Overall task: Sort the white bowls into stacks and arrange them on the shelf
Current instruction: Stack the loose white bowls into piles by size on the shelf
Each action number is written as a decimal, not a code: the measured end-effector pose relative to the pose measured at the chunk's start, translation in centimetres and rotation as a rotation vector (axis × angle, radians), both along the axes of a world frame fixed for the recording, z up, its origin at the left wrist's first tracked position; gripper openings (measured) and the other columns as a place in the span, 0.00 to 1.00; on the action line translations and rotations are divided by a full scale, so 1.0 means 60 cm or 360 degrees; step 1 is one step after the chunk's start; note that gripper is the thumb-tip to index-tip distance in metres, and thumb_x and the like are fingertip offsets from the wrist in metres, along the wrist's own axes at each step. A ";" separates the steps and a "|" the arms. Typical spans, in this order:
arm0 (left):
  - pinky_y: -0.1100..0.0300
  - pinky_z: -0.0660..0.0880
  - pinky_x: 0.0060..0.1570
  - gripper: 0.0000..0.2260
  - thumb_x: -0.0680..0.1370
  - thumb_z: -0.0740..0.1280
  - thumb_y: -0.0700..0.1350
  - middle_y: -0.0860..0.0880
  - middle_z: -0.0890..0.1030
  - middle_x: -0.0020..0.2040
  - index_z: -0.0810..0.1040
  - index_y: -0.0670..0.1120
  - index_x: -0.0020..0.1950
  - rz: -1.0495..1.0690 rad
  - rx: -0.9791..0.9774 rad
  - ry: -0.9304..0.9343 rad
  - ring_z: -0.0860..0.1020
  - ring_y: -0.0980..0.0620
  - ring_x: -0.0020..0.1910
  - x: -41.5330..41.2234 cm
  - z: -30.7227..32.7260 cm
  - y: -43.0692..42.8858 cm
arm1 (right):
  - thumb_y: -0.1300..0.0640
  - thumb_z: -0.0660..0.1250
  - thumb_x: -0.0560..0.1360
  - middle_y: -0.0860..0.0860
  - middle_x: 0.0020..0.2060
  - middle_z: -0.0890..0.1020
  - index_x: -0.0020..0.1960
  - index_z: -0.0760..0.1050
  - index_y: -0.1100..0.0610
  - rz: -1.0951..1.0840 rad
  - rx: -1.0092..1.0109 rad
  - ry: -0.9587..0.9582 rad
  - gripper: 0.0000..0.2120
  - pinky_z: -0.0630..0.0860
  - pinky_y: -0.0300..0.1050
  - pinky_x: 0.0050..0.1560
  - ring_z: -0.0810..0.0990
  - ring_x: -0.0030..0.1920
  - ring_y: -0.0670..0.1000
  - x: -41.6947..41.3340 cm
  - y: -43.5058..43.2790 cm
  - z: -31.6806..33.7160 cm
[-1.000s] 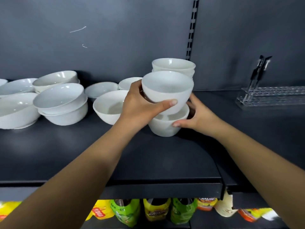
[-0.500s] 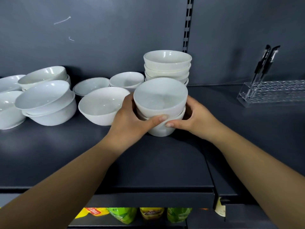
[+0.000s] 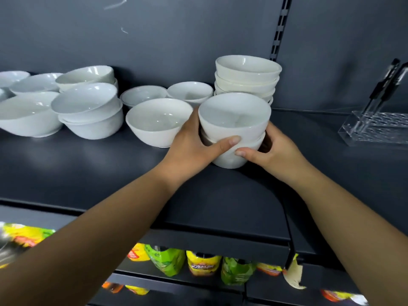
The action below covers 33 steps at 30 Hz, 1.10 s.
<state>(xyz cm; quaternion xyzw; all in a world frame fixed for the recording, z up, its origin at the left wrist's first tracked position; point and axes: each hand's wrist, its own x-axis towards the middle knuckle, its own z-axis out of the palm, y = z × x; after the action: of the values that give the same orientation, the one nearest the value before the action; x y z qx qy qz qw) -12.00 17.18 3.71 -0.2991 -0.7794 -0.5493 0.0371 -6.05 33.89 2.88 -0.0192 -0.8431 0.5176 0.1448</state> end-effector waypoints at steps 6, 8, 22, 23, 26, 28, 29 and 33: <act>0.72 0.67 0.60 0.25 0.73 0.67 0.57 0.56 0.76 0.61 0.68 0.50 0.67 -0.0046 -0.0154 -0.0001 0.73 0.60 0.59 0.021 0.004 -0.040 | 0.43 0.68 0.70 0.43 0.53 0.77 0.63 0.72 0.51 -0.0433 0.0430 -0.0196 0.24 0.69 0.31 0.46 0.74 0.54 0.44 0.045 -0.050 0.025; 0.66 0.69 0.59 0.20 0.74 0.67 0.53 0.51 0.79 0.58 0.74 0.48 0.63 0.0062 -0.0229 -0.0007 0.77 0.55 0.57 0.037 0.002 -0.092 | 0.42 0.64 0.73 0.50 0.54 0.80 0.58 0.74 0.56 -0.0635 0.0625 -0.0233 0.21 0.70 0.41 0.48 0.76 0.55 0.52 0.060 -0.078 0.033; 0.75 0.68 0.34 0.09 0.76 0.66 0.43 0.58 0.81 0.32 0.79 0.50 0.37 0.0957 0.0009 -0.0026 0.75 0.67 0.31 0.135 0.006 -0.669 | 0.51 0.67 0.74 0.54 0.47 0.83 0.49 0.80 0.59 -0.0110 0.0473 0.0078 0.12 0.71 0.43 0.51 0.80 0.51 0.52 0.050 -0.560 0.041; 0.74 0.68 0.35 0.09 0.76 0.65 0.43 0.58 0.80 0.31 0.80 0.50 0.37 0.1012 0.0034 -0.0051 0.75 0.67 0.31 0.139 0.006 -0.700 | 0.51 0.67 0.73 0.54 0.48 0.84 0.50 0.80 0.59 -0.0026 0.0447 0.0079 0.12 0.72 0.44 0.52 0.80 0.52 0.52 0.042 -0.594 0.038; 0.66 0.70 0.38 0.09 0.77 0.64 0.44 0.61 0.79 0.29 0.80 0.50 0.38 0.1123 0.0109 -0.0151 0.75 0.66 0.33 0.147 0.004 -0.771 | 0.51 0.67 0.73 0.54 0.53 0.82 0.56 0.78 0.59 0.0170 0.0398 0.0063 0.15 0.72 0.46 0.58 0.79 0.56 0.51 0.010 -0.673 0.036; 0.68 0.69 0.41 0.09 0.78 0.63 0.43 0.61 0.80 0.38 0.80 0.52 0.39 0.1170 0.0167 -0.0159 0.75 0.67 0.42 0.146 0.000 -0.810 | 0.51 0.67 0.73 0.53 0.55 0.81 0.58 0.77 0.59 0.0241 0.0359 0.0070 0.17 0.72 0.46 0.60 0.78 0.57 0.51 -0.019 -0.712 0.033; 0.69 0.68 0.42 0.10 0.78 0.63 0.43 0.60 0.80 0.41 0.79 0.52 0.40 0.1192 0.0175 -0.0155 0.75 0.67 0.44 0.145 0.000 -0.823 | 0.50 0.67 0.73 0.53 0.56 0.80 0.59 0.76 0.58 0.0262 0.0341 0.0072 0.17 0.71 0.45 0.60 0.77 0.58 0.51 -0.032 -0.727 0.032; 0.64 0.69 0.40 0.08 0.78 0.62 0.46 0.58 0.80 0.44 0.80 0.50 0.43 0.1292 0.0113 -0.0230 0.75 0.63 0.43 0.115 -0.009 -0.864 | 0.50 0.68 0.73 0.51 0.62 0.76 0.64 0.72 0.56 0.0294 0.0260 0.0083 0.22 0.66 0.37 0.56 0.73 0.62 0.49 -0.103 -0.780 0.023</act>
<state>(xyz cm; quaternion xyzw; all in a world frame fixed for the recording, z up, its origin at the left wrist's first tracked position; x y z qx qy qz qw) -5.11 -34.67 3.17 0.0734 -0.8152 -0.5362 0.2064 -12.26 -12.94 4.24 0.0838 -0.8766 0.4586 0.1194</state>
